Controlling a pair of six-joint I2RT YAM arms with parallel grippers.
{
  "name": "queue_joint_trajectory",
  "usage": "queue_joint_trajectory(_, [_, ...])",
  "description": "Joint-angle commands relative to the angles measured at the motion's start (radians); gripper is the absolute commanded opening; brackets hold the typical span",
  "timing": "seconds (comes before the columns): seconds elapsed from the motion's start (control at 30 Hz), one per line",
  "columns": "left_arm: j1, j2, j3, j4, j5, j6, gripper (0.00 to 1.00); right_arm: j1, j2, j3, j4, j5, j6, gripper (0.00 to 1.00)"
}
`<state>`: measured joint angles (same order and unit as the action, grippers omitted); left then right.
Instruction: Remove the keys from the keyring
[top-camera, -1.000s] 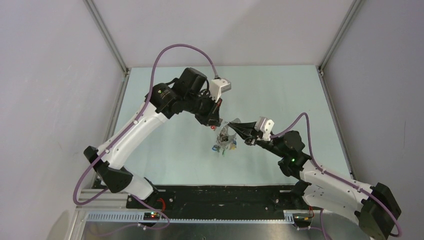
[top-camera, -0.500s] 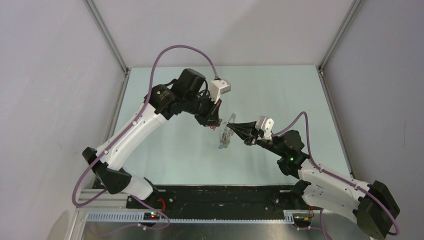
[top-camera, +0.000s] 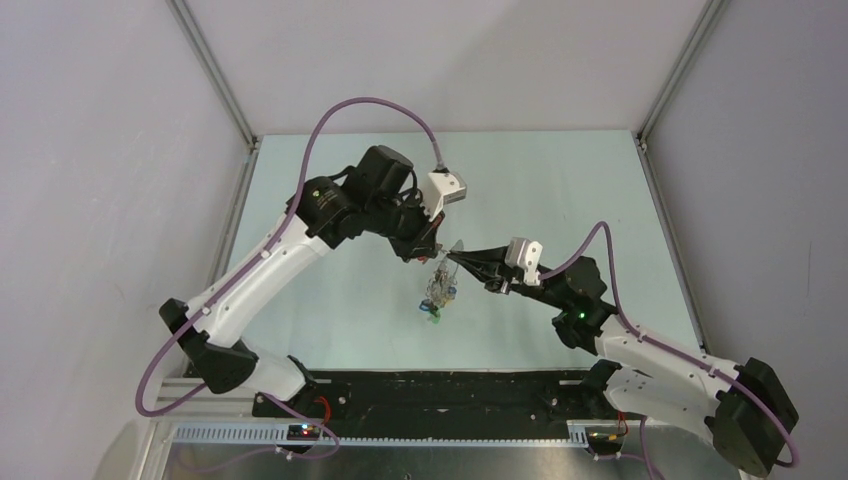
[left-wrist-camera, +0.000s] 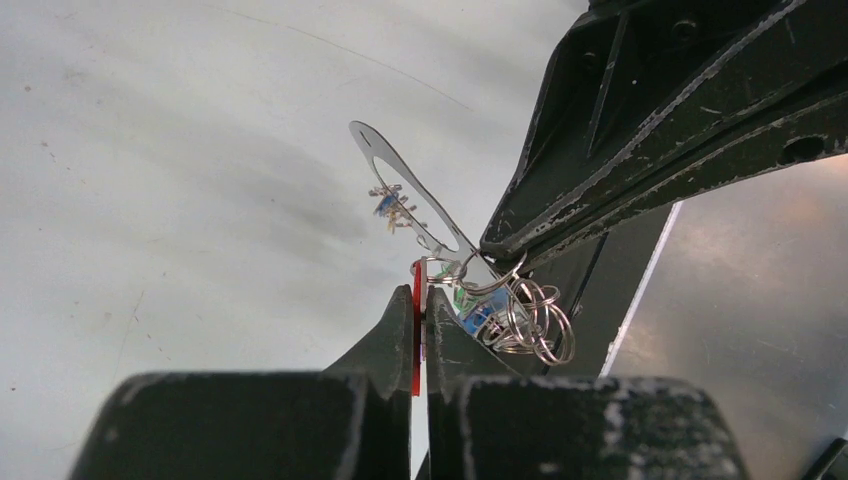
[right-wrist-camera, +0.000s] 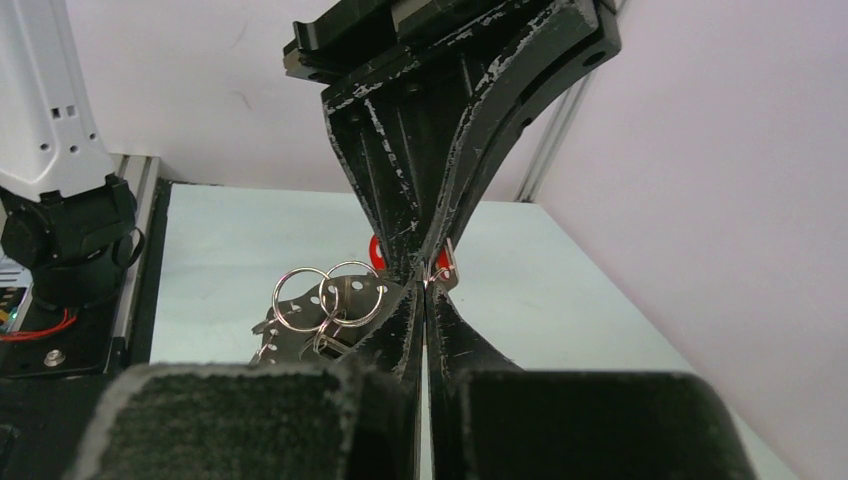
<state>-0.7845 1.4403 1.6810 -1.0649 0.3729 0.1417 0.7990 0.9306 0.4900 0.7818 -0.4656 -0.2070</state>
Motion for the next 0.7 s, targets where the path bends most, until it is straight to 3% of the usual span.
queue_joint_trajectory(0.0, [-0.011, -0.049, -0.012, 0.0, -0.035, 0.082, 0.0, 0.019, -0.012, 0.079, 0.056, -0.028, -0.05, 0.0])
queue_joint_trajectory(0.23, [-0.018, -0.075, -0.009, 0.012, -0.106, 0.092, 0.0, 0.038, -0.04, 0.085, -0.01, -0.031, -0.096, 0.0])
queue_joint_trajectory(0.67, [-0.021, -0.109, -0.018, 0.046, -0.084, 0.112, 0.0, 0.051, -0.049, 0.097, -0.054, -0.057, -0.11, 0.0])
